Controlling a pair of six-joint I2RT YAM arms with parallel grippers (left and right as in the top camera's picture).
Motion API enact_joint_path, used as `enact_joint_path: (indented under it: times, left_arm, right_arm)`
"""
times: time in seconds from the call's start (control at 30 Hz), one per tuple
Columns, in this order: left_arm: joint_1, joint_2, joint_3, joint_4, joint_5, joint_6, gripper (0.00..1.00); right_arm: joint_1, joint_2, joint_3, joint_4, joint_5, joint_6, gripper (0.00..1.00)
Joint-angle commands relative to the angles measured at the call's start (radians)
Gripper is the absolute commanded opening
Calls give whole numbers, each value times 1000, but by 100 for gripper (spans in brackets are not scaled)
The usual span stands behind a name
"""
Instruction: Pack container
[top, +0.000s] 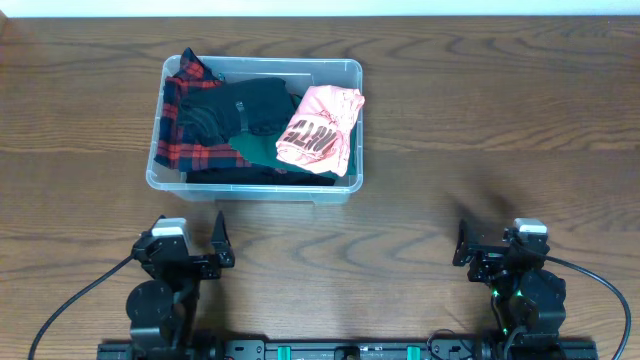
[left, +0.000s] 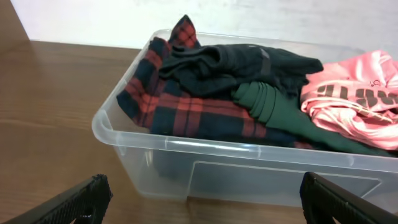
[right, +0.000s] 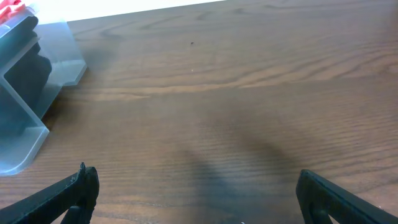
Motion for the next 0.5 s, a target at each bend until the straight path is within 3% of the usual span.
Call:
enact_joint_path:
  times: [0.0,0.47]
  left_arm:
    - [-4,-8,-20,33,7,0,98]
    - [-4,-8,-89,76,7,0,98]
  right_arm:
    - [7,-10,-3,-2,-3,10,99]
    - [7,-10,-3,-2,-2,10,99]
